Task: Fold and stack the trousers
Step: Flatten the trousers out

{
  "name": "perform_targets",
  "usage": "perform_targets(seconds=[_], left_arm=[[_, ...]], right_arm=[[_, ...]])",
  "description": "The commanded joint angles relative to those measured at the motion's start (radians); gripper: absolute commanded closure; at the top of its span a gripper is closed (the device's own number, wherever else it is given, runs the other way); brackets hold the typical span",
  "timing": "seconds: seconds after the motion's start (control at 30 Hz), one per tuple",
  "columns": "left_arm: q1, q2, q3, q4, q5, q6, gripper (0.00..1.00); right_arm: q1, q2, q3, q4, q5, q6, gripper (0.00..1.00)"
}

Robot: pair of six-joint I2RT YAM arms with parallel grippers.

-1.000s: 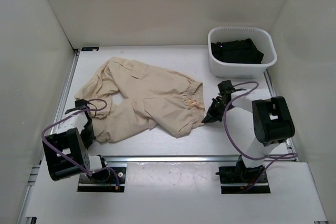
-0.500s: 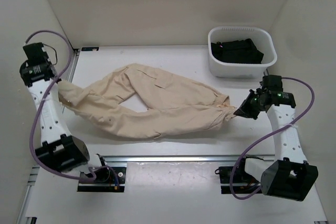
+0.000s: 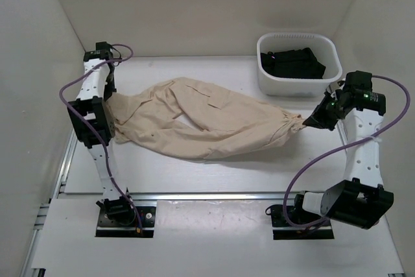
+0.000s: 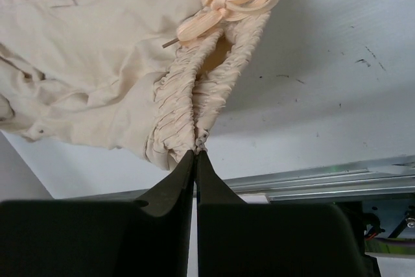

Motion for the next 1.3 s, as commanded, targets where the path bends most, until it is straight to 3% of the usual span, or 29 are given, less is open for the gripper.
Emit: perform_targets(seconds=[0.0, 0.03, 0.2, 0.27, 0.37, 0.47, 0.5, 0.53, 0.57, 0.6, 0.63, 0.67, 0.73, 0.77, 1.0, 1.03, 1.07, 1.1, 1.13, 1.17, 1.27], left_arm=[[0.021, -0.38, -0.106, -0.077, -0.045, -0.002, 0.86], [0.037, -0.517, -0.185, -0.065, -0.045, -0.002, 0.86], [0.171, -0.852, -0.687, -0.074, -0.13, -0.002, 0.86], [0.208, -0.92, -0.75, -0.084, -0.141, -0.002, 0.86], [0.235, -0.907, -0.676, -0.123, -0.051, -0.002, 0.86], [0.221, -0.7, -0.44, -0.123, 0.061, -0.002, 0.86], [0.212, -0.535, -0.36, -0.123, 0.093, -0.002, 0.86], [0.183, -0.441, -0.182, -0.123, 0.128, -0.002, 0.86], [0.161, -0.348, -0.095, -0.123, 0.115, -0.002, 0.85], [0.138, -0.181, -0.023, -0.123, 0.092, -0.002, 0.8], [0.098, -0.111, 0.037, -0.123, 0.068, -0.002, 0.51], [0.083, -0.051, 0.126, -0.123, 0.052, -0.002, 0.33], [0.048, 0.043, 0.147, -0.123, 0.037, -0.002, 0.16], [0.047, 0.043, 0.116, -0.123, 0.037, -0.002, 0.0], [0.084, -0.26, -0.262, -0.003, 0.147, -0.002, 0.0], [0.084, -0.294, -0.299, 0.006, 0.167, -0.002, 0.0], [0.099, -0.351, -0.377, 0.027, 0.184, -0.002, 0.0], [0.11, -0.374, -0.419, 0.047, 0.184, -0.002, 0.0], [0.11, -0.397, -0.463, 0.073, 0.184, -0.002, 0.0], [0.11, -0.434, -0.506, 0.099, 0.172, -0.002, 0.0], [0.11, -0.486, -0.62, 0.127, 0.163, -0.002, 0.0]], right_arm=[[-0.005, -0.072, 0.04, -0.06, -0.042, -0.022, 1.0], [-0.005, -0.084, 0.027, -0.06, -0.033, -0.022, 1.0], [-0.005, -0.097, 0.031, -0.08, -0.011, -0.032, 1.0], [-0.005, -0.081, 0.082, -0.089, -0.011, -0.032, 1.0], [-0.005, -0.046, 0.158, -0.089, 0.009, -0.032, 1.0], [-0.005, 0.021, 0.169, -0.075, -0.009, -0.032, 1.0], [-0.005, 0.037, 0.169, -0.064, -0.025, -0.032, 1.0], [-0.005, 0.052, 0.152, -0.055, -0.034, -0.032, 1.0], [-0.005, 0.084, 0.143, -0.044, -0.06, -0.045, 1.0], [-0.005, 0.098, 0.116, -0.034, -0.083, -0.054, 1.0], [-0.005, 0.109, 0.099, -0.023, -0.1, -0.054, 1.0], [-0.005, 0.127, 0.079, 0.0, -0.118, -0.054, 1.0], [-0.005, 0.137, 0.036, 0.0, -0.163, -0.054, 1.0], [-0.005, 0.146, 0.022, 0.014, -0.177, -0.054, 1.0], [-0.005, 0.126, -0.05, 0.025, -0.136, -0.074, 1.0], [-0.005, 0.126, -0.05, 0.014, -0.125, -0.074, 0.96], [-0.005, 0.126, -0.05, 0.014, -0.111, -0.083, 0.84], [-0.005, 0.126, -0.05, -0.006, -0.088, -0.083, 0.63], [-0.005, 0.126, -0.05, -0.02, -0.048, -0.083, 0.26], [-0.005, 0.126, -0.036, -0.032, 0.057, -0.083, 0.12], [0.053, 0.066, 0.037, -0.026, 0.241, -0.094, 0.01]])
